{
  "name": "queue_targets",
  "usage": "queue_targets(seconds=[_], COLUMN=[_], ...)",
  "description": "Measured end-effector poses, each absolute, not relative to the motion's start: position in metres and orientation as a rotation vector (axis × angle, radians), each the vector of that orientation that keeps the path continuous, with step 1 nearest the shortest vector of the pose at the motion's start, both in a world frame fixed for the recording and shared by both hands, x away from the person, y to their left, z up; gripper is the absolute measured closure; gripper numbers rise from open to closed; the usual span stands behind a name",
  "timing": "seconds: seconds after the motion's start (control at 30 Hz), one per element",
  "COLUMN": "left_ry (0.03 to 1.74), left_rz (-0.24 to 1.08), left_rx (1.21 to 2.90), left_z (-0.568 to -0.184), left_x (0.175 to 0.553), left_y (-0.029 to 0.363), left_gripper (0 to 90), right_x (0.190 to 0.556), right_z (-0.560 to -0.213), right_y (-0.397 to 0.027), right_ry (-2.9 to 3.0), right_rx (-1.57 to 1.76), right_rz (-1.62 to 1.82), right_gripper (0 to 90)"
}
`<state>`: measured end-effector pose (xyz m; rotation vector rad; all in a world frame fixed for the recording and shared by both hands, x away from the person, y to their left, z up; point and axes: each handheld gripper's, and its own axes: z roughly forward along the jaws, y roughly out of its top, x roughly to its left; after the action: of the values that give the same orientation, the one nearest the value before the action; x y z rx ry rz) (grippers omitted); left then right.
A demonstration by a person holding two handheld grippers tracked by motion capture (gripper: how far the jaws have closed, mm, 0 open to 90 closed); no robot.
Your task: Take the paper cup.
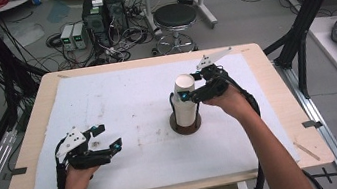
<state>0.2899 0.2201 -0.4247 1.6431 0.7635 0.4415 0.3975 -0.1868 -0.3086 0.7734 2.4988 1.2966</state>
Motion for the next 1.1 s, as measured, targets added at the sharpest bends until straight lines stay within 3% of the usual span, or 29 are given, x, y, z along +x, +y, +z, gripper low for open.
queue_targets(seconds=[0.47, 1.1], left_ry=[0.766, 0.747], left_rz=[0.432, 0.420], left_rx=[1.647, 1.643], left_z=[-0.426, -0.426], left_x=[0.291, 0.291], left_y=[0.220, 0.221], left_gripper=[15.1, 15.1], right_x=[0.403, 0.396], right_z=[-0.308, -0.267], right_y=[-0.186, -0.199], right_ry=[2.480, 2.374], right_rx=[0.741, 0.738], right_rz=[1.323, 1.444], right_gripper=[32.7, 34.2])
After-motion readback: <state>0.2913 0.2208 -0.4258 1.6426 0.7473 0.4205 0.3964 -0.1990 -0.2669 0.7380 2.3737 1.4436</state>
